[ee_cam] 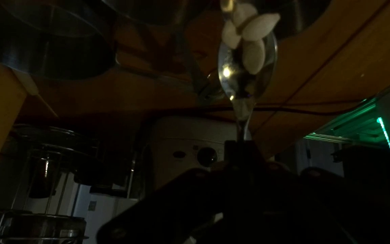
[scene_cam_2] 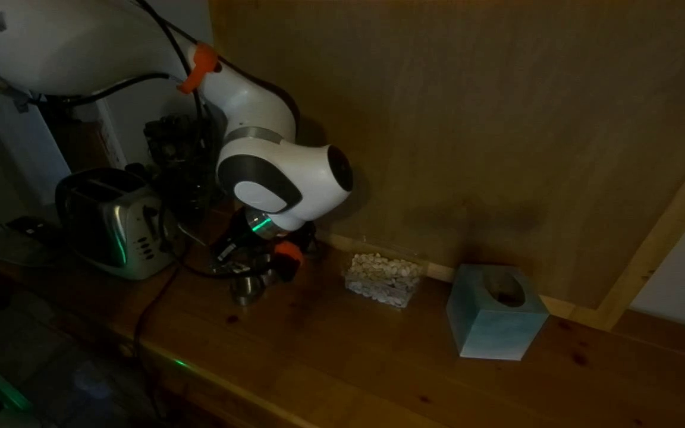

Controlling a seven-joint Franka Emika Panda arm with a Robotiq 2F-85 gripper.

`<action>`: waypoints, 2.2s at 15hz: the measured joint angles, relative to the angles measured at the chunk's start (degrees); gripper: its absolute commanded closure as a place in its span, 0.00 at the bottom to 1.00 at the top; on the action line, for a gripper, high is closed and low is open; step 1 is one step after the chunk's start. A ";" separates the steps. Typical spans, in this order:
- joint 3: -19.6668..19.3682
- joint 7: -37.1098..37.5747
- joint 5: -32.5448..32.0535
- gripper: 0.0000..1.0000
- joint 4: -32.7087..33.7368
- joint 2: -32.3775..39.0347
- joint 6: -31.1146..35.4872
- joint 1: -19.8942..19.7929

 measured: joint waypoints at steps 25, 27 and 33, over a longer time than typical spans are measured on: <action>5.46 -0.01 -0.05 0.98 6.59 2.70 0.59 -1.27; 5.39 -0.01 -0.05 0.98 6.93 3.26 0.55 -1.38; 5.02 -0.01 -0.05 0.98 7.46 4.44 0.22 -1.82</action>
